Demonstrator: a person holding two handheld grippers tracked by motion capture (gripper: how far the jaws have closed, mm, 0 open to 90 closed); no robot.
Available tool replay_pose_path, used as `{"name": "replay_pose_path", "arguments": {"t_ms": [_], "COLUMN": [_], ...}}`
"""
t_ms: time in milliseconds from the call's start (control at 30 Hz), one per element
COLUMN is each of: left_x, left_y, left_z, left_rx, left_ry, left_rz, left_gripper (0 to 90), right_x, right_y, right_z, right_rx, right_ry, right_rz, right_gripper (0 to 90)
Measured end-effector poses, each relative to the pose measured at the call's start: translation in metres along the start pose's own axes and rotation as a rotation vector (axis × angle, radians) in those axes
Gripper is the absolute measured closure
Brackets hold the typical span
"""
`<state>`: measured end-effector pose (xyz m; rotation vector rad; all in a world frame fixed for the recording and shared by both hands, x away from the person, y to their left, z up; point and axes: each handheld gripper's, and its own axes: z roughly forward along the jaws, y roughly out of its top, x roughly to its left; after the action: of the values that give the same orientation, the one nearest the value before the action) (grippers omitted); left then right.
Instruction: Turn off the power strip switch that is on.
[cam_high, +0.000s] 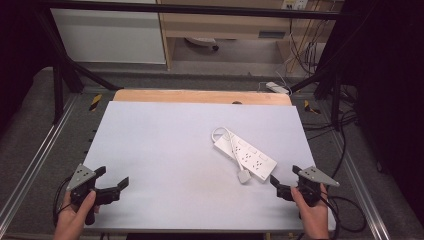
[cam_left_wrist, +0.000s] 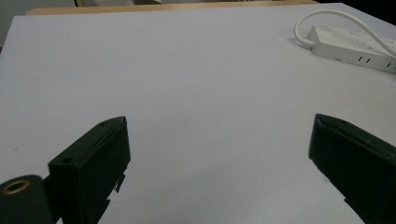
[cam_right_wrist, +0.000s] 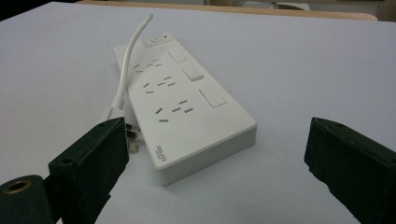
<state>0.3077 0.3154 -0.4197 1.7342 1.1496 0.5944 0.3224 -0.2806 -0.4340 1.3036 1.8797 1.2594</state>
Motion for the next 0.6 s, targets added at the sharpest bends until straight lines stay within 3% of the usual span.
{"name": "replay_pose_path", "arguments": {"t_ms": [333, 600], "left_x": [-0.0002, -0.0019], "left_y": [0.0009, 0.0004], "left_z": [0.0013, 0.0006], "left_rx": [0.003, 0.013], "left_ry": [0.002, 0.001], "left_rz": [0.003, 0.013], "left_gripper": [5.4, 5.4], "right_x": [0.0061, 0.0071], "right_y": [0.0034, 0.0070], "right_z": [0.0049, 0.0002], "right_rx": [0.011, 0.005], "right_ry": [0.013, 0.059], "right_rz": [-0.022, 0.014], "right_gripper": [5.4, 4.5]}}
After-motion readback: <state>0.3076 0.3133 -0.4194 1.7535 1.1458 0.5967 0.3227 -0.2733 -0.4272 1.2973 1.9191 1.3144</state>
